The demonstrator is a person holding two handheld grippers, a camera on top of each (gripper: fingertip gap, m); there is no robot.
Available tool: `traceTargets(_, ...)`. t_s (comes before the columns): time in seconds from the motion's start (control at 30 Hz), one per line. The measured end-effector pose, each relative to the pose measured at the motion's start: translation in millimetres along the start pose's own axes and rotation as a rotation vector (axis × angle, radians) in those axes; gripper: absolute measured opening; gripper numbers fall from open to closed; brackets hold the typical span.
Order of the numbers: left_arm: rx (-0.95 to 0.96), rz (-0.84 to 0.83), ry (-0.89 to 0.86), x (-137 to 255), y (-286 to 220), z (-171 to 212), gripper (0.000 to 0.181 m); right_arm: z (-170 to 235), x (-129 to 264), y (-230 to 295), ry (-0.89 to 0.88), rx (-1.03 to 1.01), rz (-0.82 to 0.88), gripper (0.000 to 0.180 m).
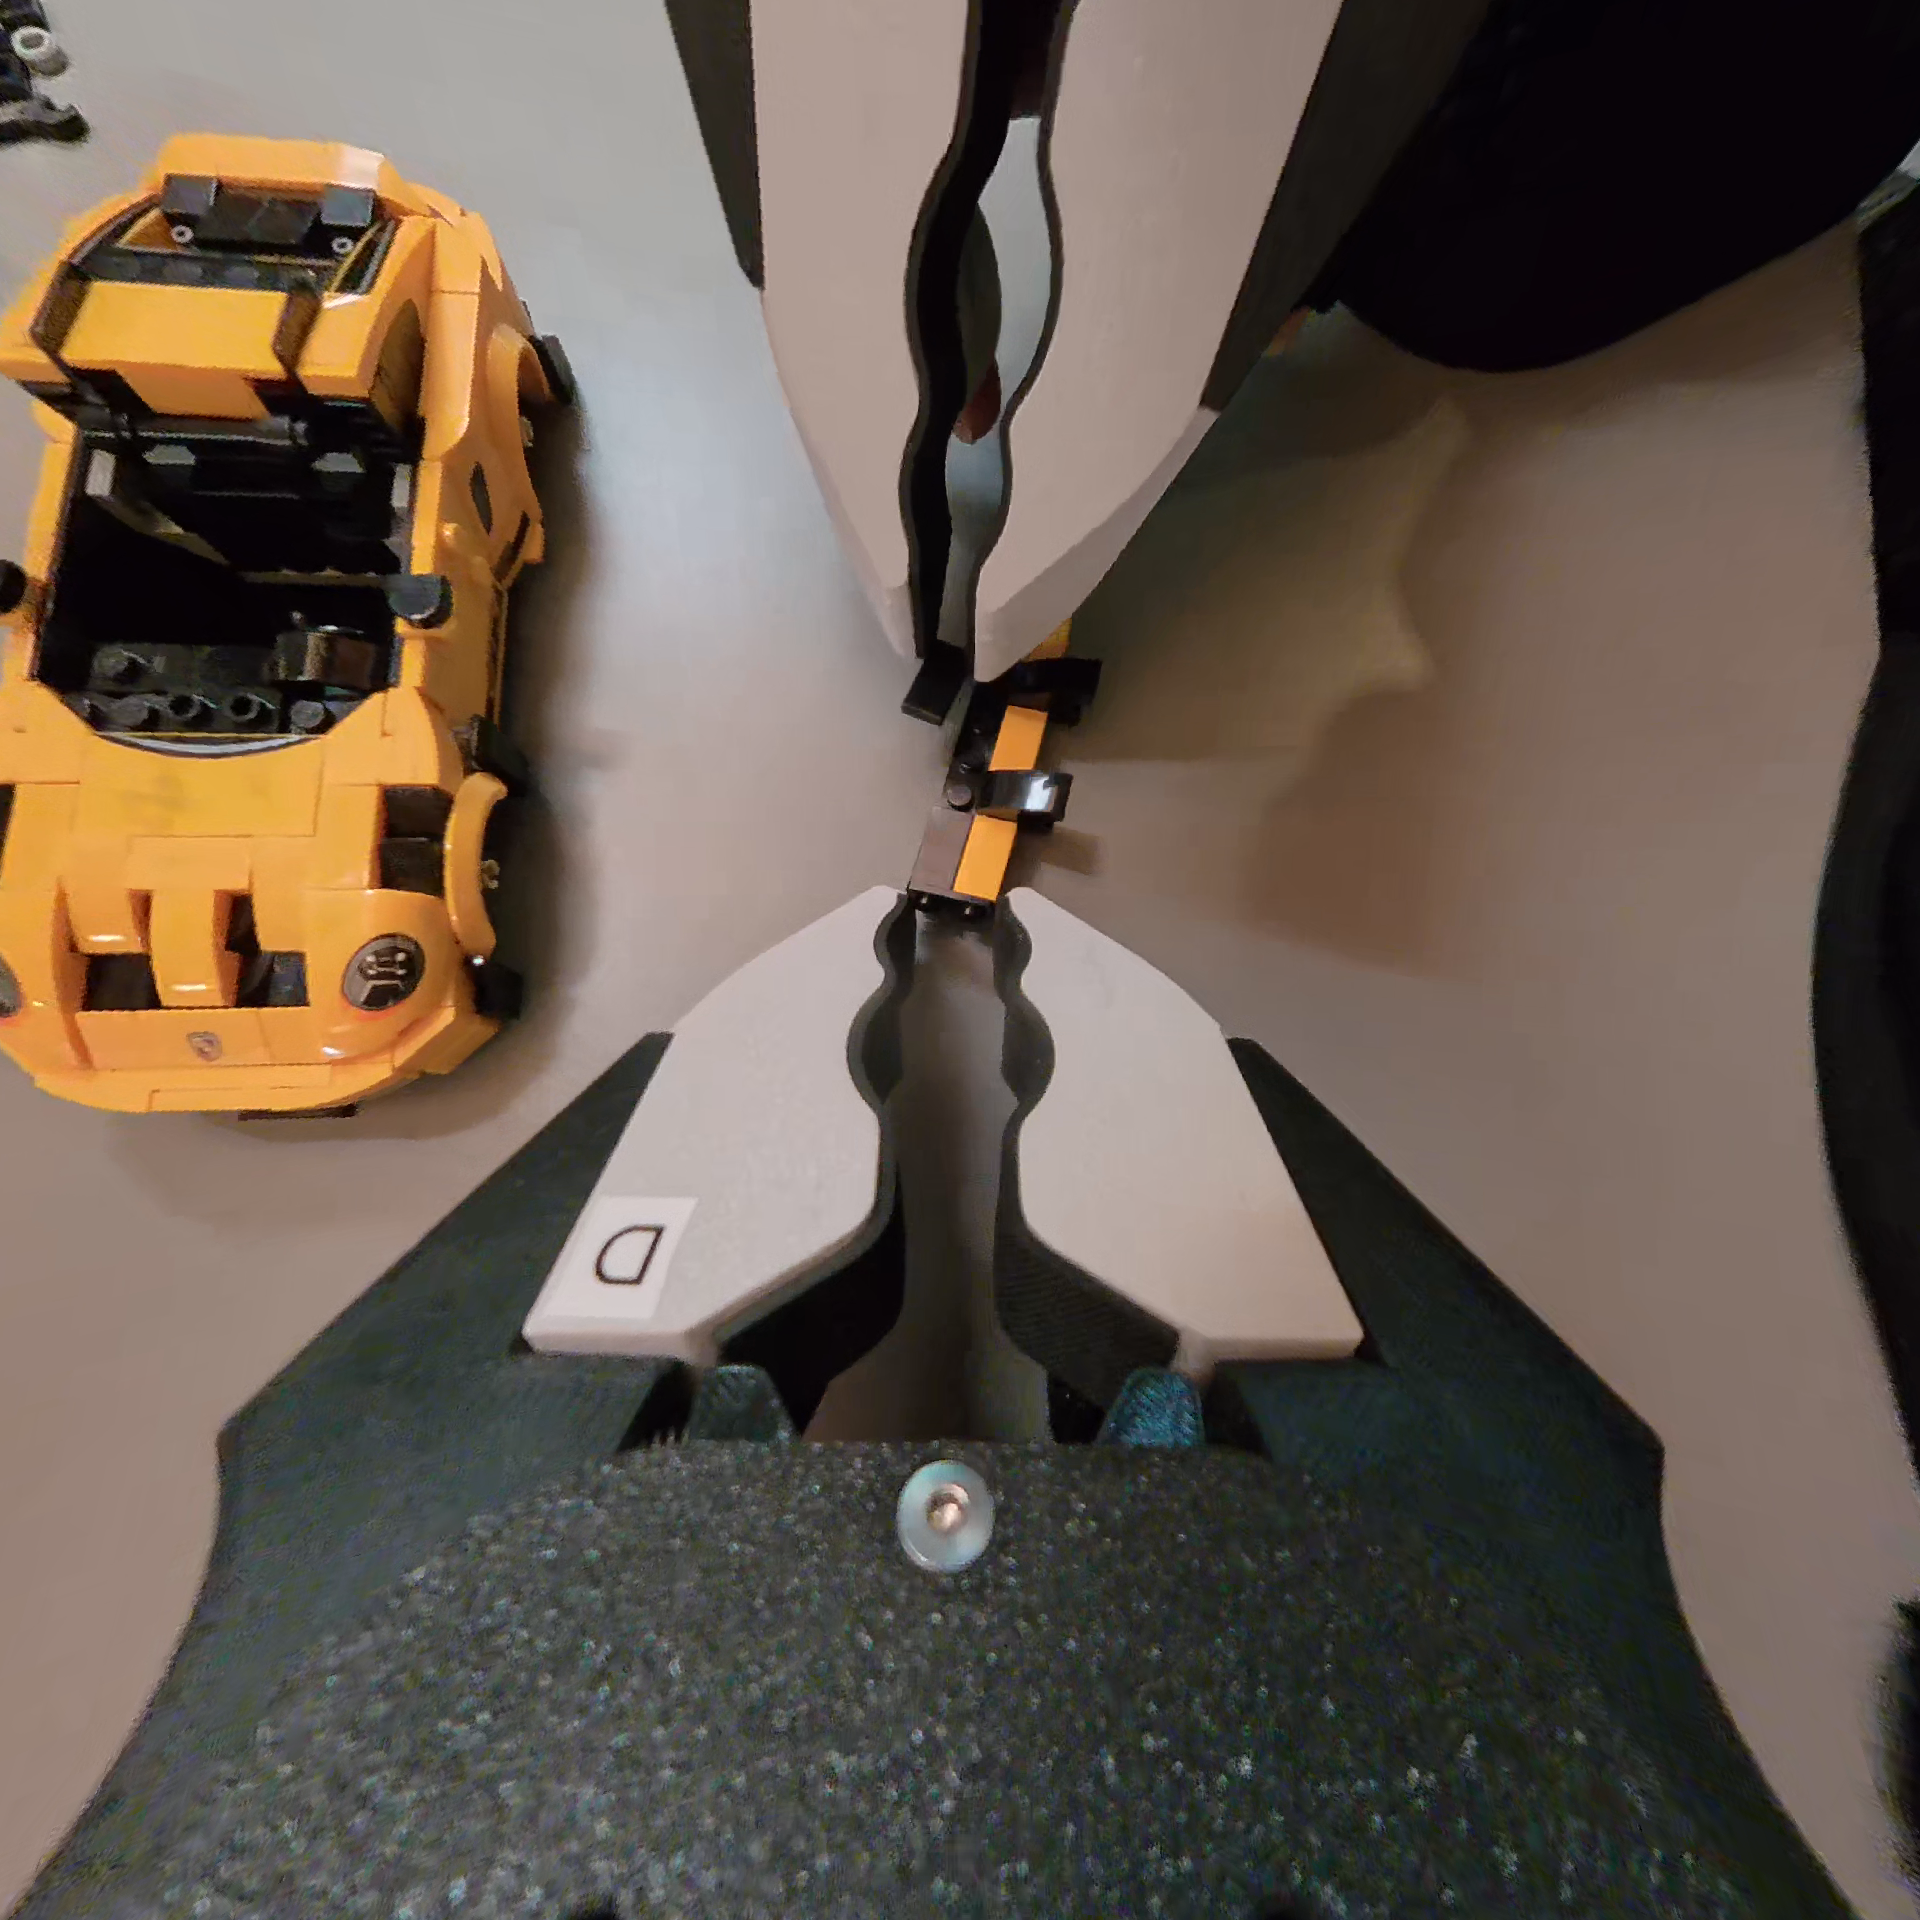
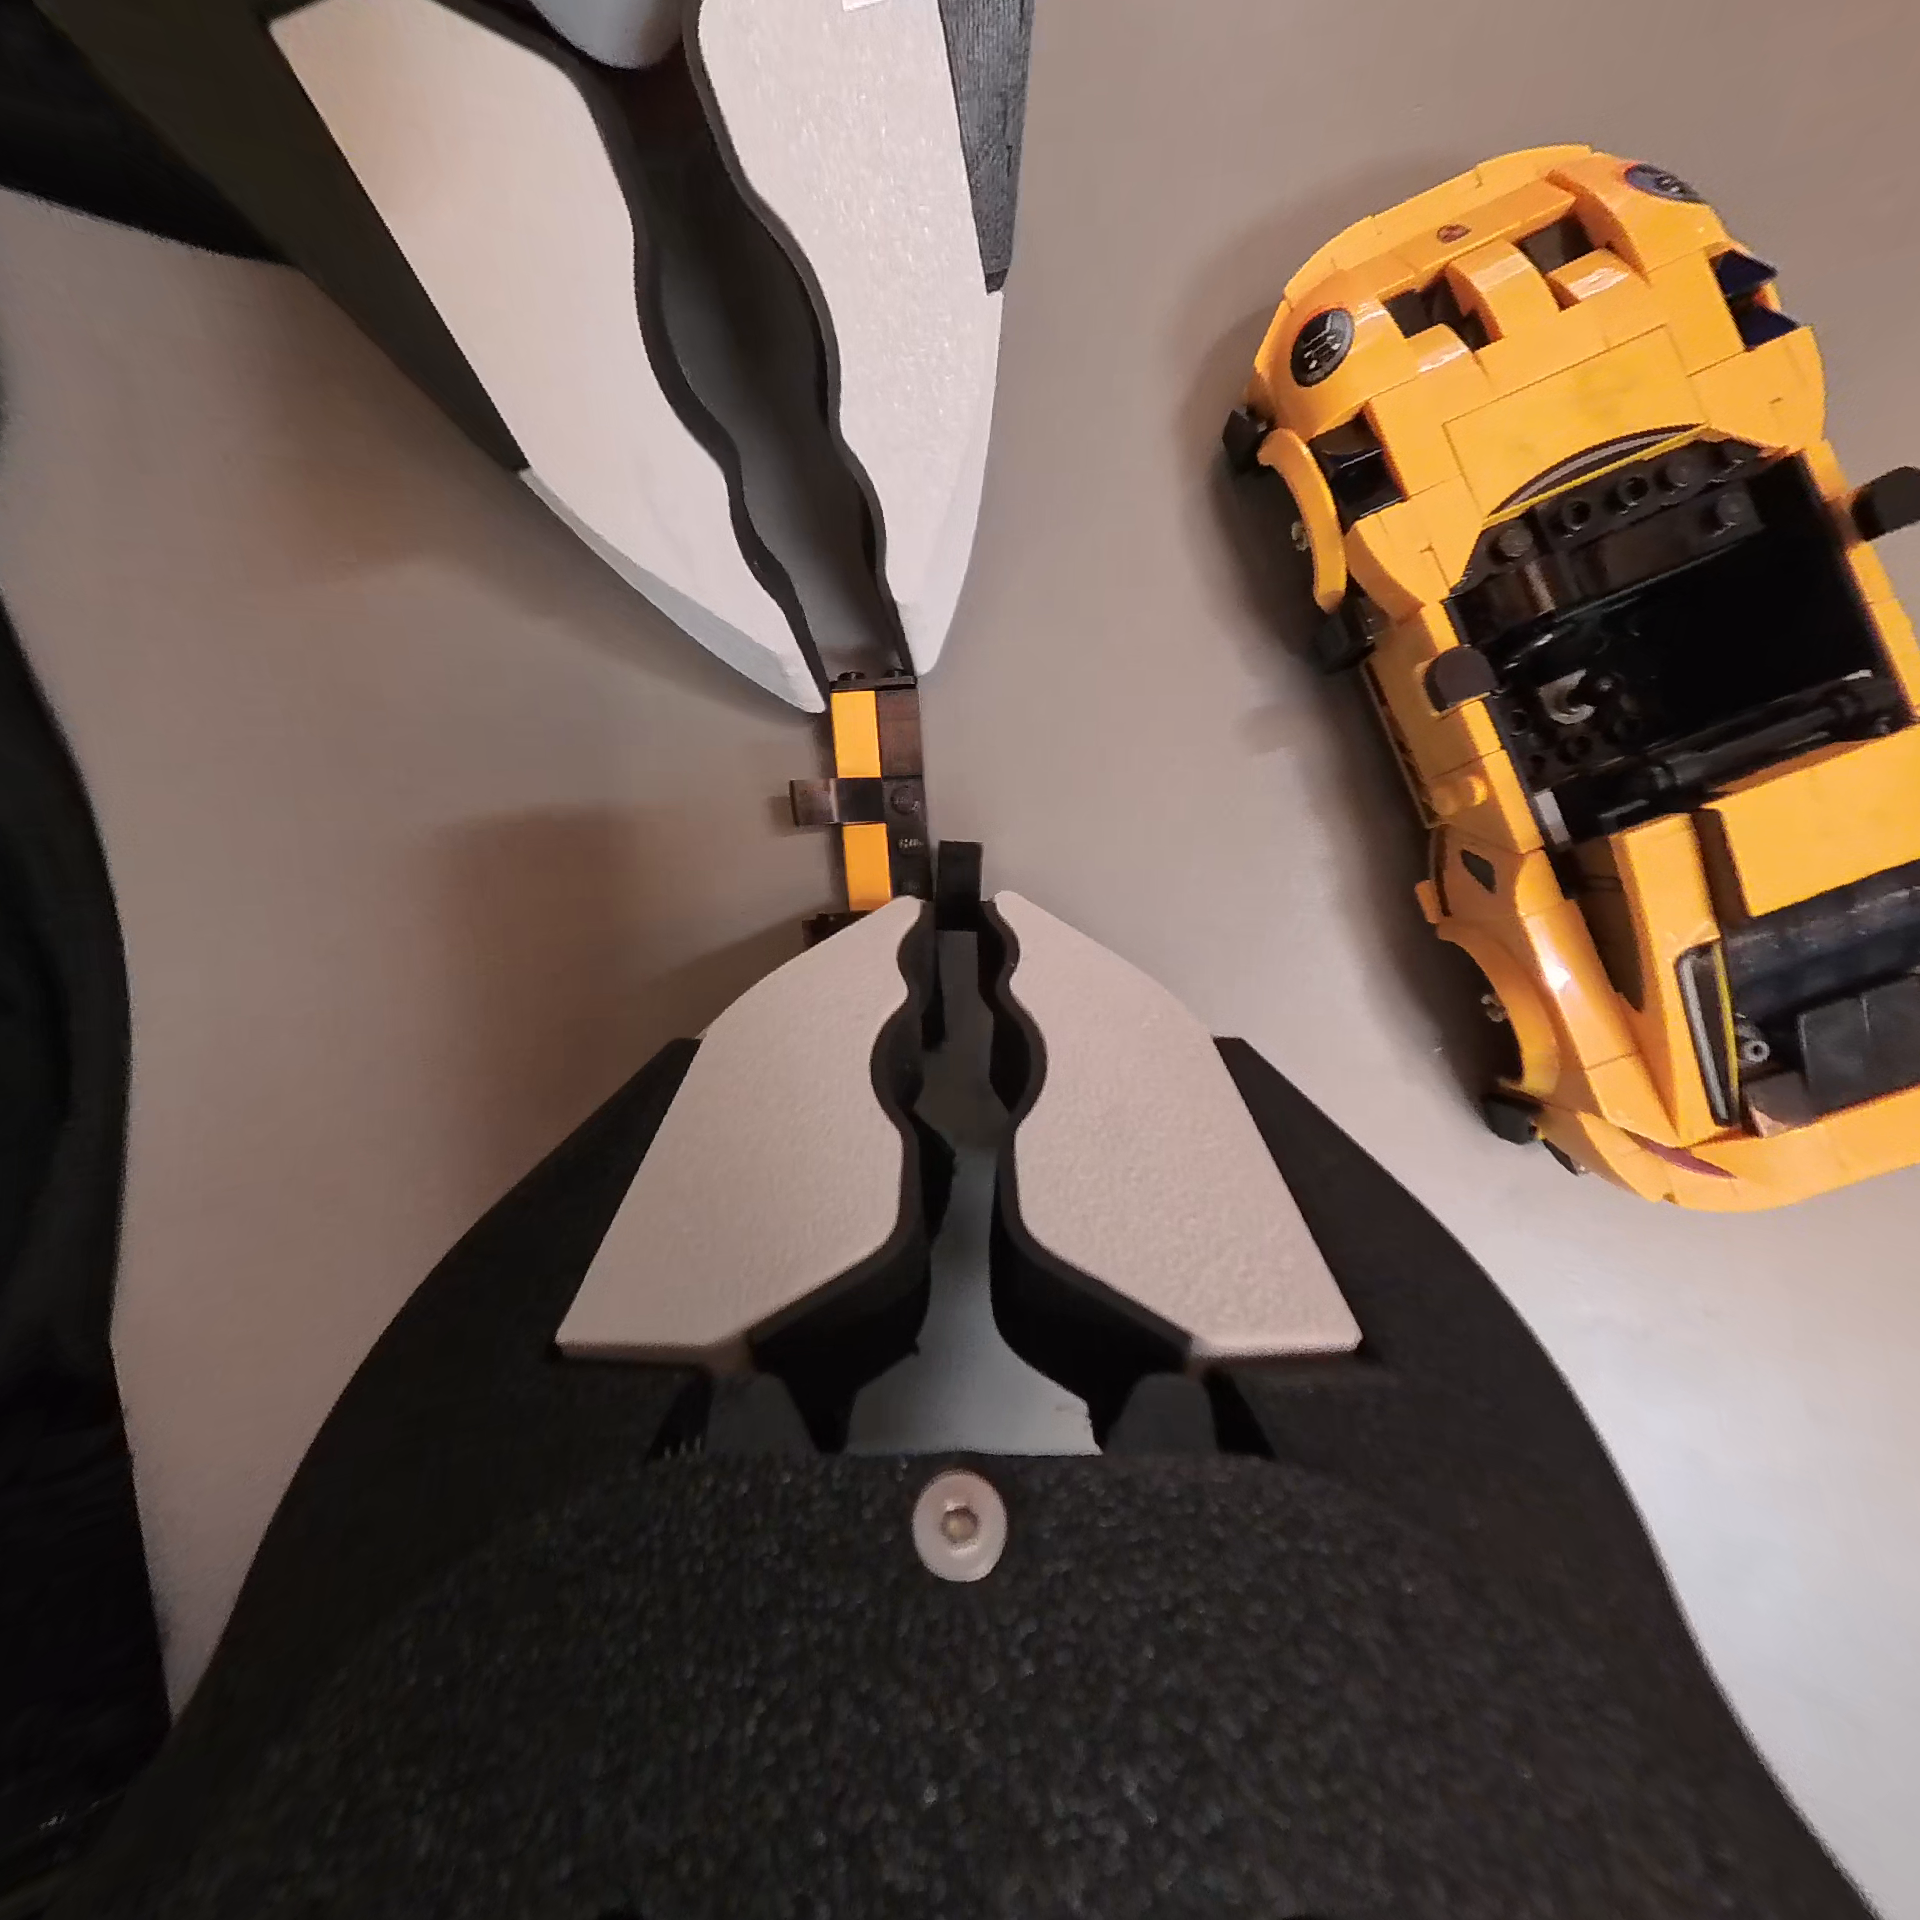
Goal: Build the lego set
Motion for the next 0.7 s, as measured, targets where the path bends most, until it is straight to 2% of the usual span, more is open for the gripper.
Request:
traceTargets(0.5, 0.017, 0.018, 0.005, 0.6, -0.6, 1.6, 0.014, 1.8, 3.8, -1.3, -0.018, -0.012, 0.01, 0.007)
traceTargets(0.7, -0.031, -0.005, 0.021, -1.3, 0.2, 4.4, 0.014, 5.0, 4.5, -1.3, -0.022, -0.021, 0.013, 0.007)
Point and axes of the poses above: each gripper's, where its closed fingertips meet, x back along the fingers, z out of its underside, y = z × x across the jaws, the point moved 3 cm from there along x, back along the fingers, and after that the axes turned 3 degrees about -y, right-handed, at the moved point
